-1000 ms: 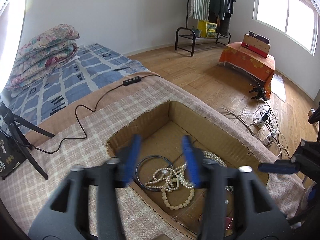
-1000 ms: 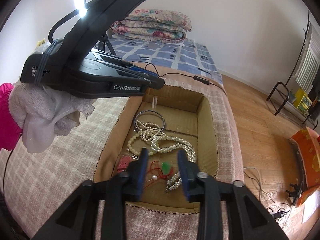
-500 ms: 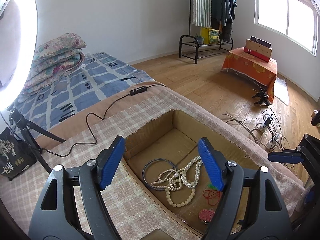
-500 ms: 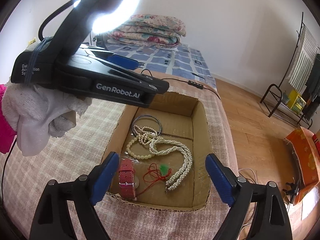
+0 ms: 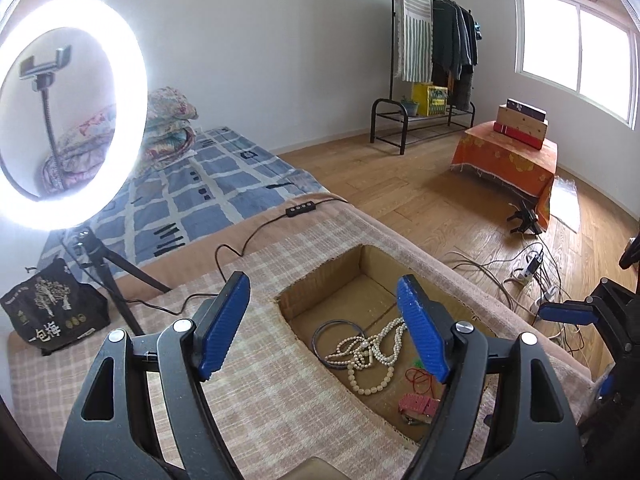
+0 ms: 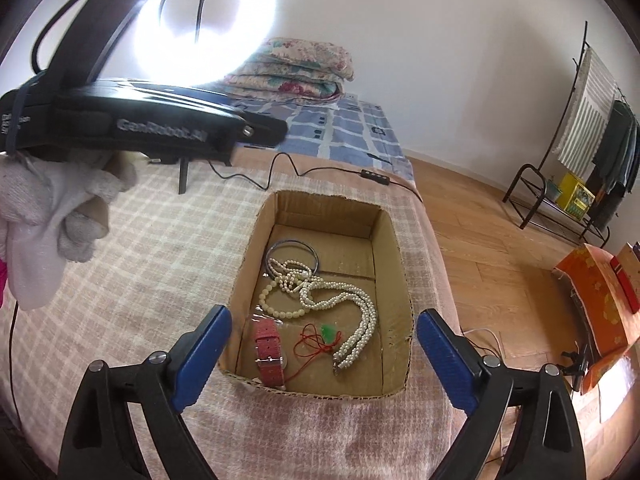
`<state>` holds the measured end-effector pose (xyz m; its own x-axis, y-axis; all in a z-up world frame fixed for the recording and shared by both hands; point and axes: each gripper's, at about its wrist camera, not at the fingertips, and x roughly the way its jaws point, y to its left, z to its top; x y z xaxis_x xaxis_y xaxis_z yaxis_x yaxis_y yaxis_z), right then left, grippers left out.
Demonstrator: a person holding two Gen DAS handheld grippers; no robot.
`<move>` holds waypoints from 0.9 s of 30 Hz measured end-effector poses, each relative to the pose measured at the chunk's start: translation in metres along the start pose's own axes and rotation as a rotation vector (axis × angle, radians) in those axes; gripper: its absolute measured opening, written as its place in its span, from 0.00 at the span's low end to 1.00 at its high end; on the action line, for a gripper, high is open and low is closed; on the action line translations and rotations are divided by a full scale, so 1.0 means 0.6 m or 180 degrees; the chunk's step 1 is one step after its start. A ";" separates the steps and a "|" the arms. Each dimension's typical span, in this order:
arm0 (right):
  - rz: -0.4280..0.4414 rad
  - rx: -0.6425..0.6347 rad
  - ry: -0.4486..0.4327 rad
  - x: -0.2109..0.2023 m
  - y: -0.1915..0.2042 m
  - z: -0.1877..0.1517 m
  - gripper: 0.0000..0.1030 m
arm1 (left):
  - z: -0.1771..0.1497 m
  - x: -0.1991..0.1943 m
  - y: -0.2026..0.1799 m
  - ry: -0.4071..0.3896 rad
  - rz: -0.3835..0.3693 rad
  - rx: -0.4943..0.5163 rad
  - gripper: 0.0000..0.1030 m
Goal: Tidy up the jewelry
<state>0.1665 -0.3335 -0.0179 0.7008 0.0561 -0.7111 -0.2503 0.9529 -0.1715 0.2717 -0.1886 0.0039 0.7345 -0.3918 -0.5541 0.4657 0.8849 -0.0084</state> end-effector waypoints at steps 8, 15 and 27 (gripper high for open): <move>-0.0072 0.0238 -0.0098 -0.056 0.002 0.011 0.97 | 0.000 -0.100 0.027 -0.0179 0.0102 -0.0064 0.76; -0.0275 0.0319 -0.0175 -0.110 0.013 0.020 1.00 | -0.012 -0.191 0.047 -0.0314 0.0141 -0.0119 0.83; -0.0695 0.0392 -0.0287 -0.193 0.054 0.027 1.00 | -0.069 -0.341 0.068 -0.0520 0.0291 -0.0241 0.99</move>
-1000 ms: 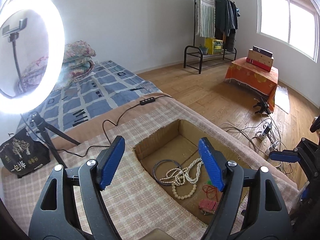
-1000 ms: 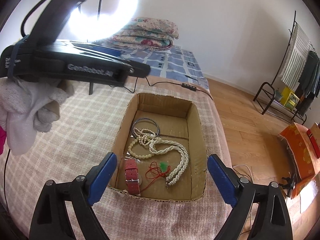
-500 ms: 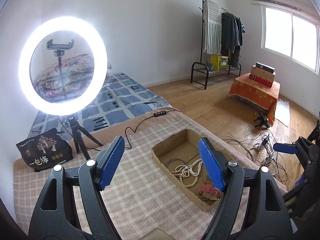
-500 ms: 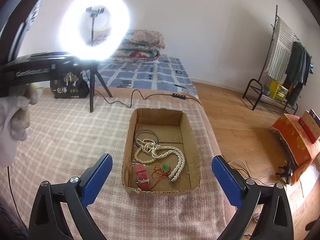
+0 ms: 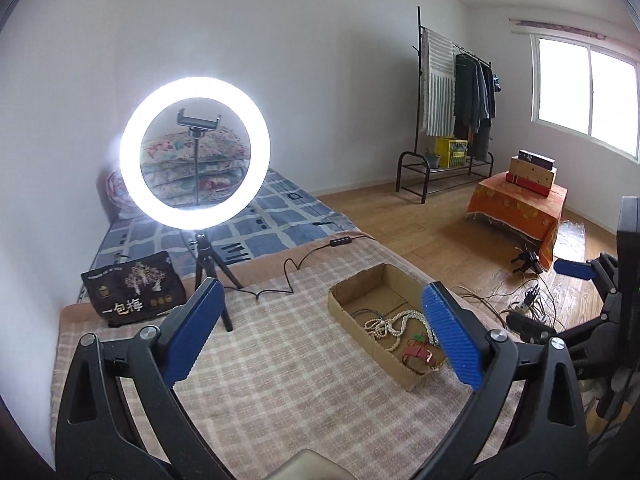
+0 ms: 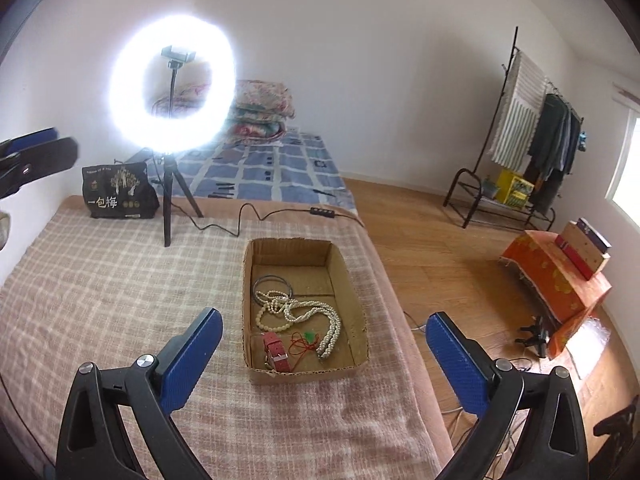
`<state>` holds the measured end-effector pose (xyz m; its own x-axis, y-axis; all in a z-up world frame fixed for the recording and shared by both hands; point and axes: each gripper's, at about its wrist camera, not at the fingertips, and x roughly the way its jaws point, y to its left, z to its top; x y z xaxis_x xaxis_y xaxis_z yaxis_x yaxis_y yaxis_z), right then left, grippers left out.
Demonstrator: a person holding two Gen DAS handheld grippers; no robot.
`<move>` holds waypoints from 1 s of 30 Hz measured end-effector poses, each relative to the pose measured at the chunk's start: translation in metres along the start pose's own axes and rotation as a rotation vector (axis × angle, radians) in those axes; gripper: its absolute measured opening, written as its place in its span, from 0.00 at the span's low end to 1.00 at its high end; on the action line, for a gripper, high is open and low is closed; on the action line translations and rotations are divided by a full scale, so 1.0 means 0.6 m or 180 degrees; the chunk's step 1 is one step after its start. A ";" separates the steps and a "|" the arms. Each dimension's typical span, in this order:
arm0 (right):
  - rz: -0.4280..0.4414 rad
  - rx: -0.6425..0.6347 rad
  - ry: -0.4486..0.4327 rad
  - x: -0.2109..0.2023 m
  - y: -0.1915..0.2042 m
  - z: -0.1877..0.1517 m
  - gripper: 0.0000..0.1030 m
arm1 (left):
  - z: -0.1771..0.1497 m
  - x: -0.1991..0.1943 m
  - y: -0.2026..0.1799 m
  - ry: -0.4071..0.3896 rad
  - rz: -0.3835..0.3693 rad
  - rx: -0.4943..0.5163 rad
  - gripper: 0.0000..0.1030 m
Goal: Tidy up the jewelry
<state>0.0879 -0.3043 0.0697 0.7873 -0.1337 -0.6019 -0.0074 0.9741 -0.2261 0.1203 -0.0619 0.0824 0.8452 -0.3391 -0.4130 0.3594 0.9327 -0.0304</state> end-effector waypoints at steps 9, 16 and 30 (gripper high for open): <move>-0.0146 0.0132 -0.0163 -0.052 0.022 -0.009 1.00 | -0.038 -0.062 0.008 0.0030 0.0077 -0.0045 0.99; -0.0087 0.0314 -0.0288 -0.065 0.029 -0.021 1.00 | -0.066 -0.079 -0.007 0.0068 0.0105 0.0056 1.00; -0.0057 0.0427 -0.0417 -0.053 0.032 -0.032 1.00 | -0.099 -0.063 -0.007 0.0241 0.0127 -0.0021 1.00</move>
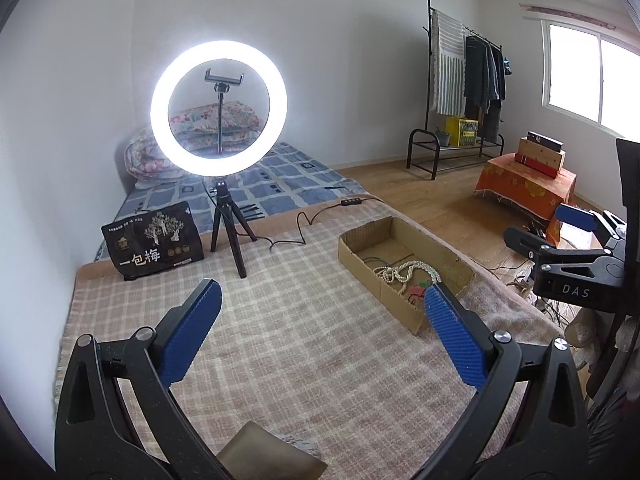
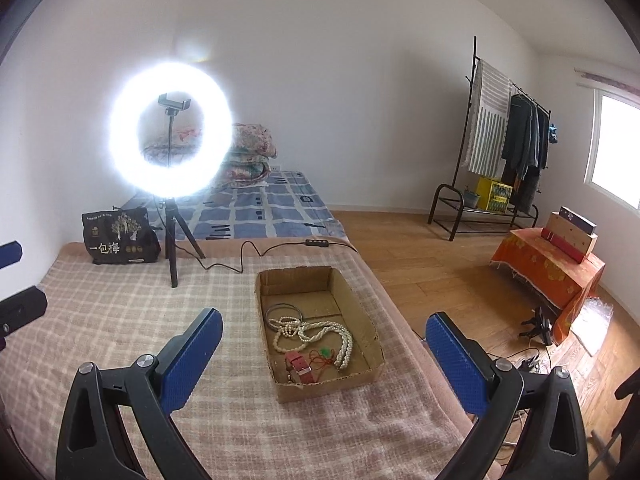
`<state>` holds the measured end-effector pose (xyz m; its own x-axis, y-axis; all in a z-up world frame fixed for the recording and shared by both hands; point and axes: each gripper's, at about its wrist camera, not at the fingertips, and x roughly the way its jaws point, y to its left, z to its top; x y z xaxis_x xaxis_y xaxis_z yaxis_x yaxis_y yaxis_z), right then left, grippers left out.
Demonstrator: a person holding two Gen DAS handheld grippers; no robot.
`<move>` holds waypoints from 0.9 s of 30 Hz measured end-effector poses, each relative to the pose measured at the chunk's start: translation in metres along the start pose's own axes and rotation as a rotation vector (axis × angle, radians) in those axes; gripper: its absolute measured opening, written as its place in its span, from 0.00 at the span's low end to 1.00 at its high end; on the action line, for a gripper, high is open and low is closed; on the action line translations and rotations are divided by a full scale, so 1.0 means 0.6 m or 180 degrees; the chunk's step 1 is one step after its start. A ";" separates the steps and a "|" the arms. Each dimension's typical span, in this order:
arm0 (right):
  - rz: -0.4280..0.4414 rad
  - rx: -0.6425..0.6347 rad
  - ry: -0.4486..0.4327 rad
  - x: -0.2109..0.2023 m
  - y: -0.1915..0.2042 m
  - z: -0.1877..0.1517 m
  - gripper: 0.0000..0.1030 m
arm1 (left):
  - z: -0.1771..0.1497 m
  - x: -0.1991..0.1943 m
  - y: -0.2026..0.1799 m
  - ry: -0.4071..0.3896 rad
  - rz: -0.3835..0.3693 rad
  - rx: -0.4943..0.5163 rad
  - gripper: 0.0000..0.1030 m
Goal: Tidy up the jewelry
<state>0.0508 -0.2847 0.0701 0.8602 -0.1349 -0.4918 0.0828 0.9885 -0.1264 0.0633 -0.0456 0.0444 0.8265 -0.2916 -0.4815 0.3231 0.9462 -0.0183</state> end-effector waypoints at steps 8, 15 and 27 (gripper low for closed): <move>0.0029 0.0020 0.0009 0.002 0.001 -0.001 1.00 | -0.003 0.003 -0.001 0.0002 0.0020 0.0023 1.00; 0.0044 0.0019 0.0017 0.004 0.005 0.000 1.00 | -0.003 0.002 -0.005 0.0010 0.0006 0.0058 1.00; 0.0053 0.0035 0.0017 0.005 0.011 -0.001 1.00 | -0.003 0.002 -0.005 0.0008 0.0007 0.0051 1.00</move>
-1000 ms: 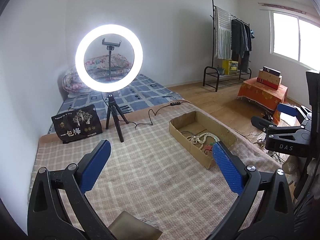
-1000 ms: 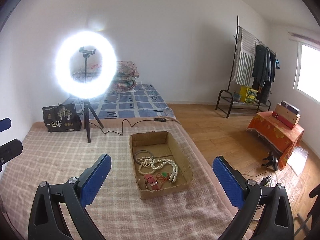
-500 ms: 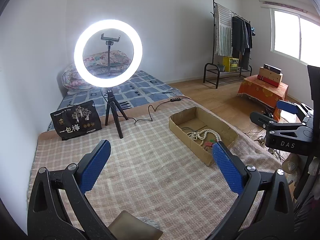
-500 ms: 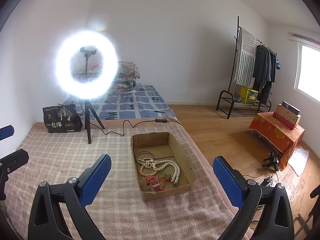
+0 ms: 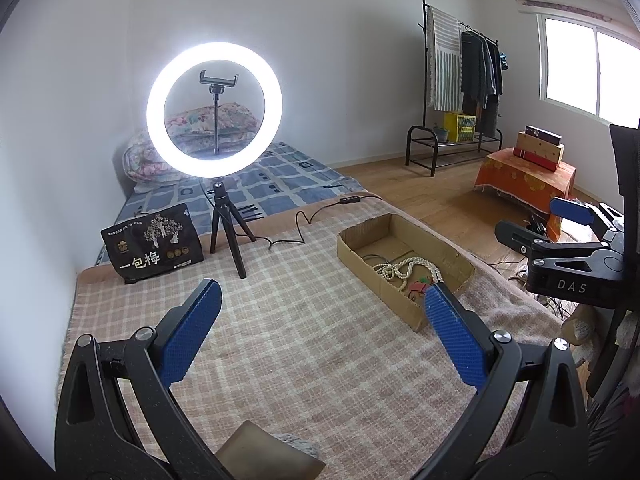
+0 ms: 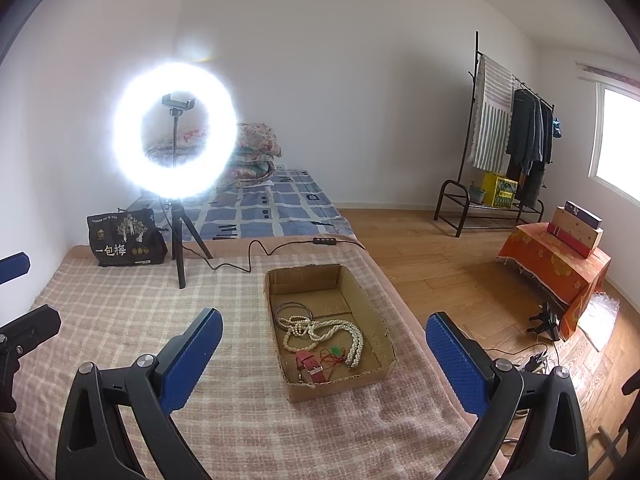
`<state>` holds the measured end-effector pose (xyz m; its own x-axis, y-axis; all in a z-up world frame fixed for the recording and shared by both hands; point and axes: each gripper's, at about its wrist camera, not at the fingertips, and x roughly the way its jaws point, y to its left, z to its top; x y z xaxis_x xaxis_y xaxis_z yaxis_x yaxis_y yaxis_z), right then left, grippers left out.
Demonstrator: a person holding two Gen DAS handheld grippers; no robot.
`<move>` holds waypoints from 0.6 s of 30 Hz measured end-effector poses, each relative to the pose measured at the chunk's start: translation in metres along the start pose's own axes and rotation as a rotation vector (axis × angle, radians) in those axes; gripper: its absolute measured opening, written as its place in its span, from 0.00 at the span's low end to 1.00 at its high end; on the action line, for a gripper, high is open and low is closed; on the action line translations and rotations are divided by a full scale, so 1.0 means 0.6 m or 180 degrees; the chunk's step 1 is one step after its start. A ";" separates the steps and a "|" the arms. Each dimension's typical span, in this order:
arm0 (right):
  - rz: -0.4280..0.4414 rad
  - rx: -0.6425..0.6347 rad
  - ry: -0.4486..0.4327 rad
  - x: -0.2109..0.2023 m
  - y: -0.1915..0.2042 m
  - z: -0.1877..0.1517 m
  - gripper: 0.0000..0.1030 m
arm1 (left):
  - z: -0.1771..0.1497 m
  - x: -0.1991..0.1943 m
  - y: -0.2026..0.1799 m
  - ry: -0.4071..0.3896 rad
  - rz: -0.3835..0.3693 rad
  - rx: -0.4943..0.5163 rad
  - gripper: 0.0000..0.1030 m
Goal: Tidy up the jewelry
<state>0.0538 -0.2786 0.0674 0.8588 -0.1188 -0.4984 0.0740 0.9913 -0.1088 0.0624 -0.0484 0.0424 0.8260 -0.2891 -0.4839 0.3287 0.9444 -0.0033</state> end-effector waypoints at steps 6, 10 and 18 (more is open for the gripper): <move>-0.0004 0.0006 -0.0005 -0.001 0.002 0.000 1.00 | 0.000 0.000 0.000 0.0001 -0.0001 0.0002 1.00; -0.0004 -0.0005 0.0000 0.000 0.002 0.000 1.00 | 0.000 0.000 -0.001 0.0001 0.0001 0.0003 1.00; -0.0006 0.0000 0.0004 -0.001 0.000 0.000 1.00 | 0.000 0.000 -0.001 0.0007 0.0001 0.0002 1.00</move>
<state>0.0531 -0.2785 0.0676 0.8580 -0.1207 -0.4993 0.0756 0.9911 -0.1098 0.0622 -0.0488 0.0421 0.8250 -0.2885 -0.4859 0.3287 0.9444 -0.0026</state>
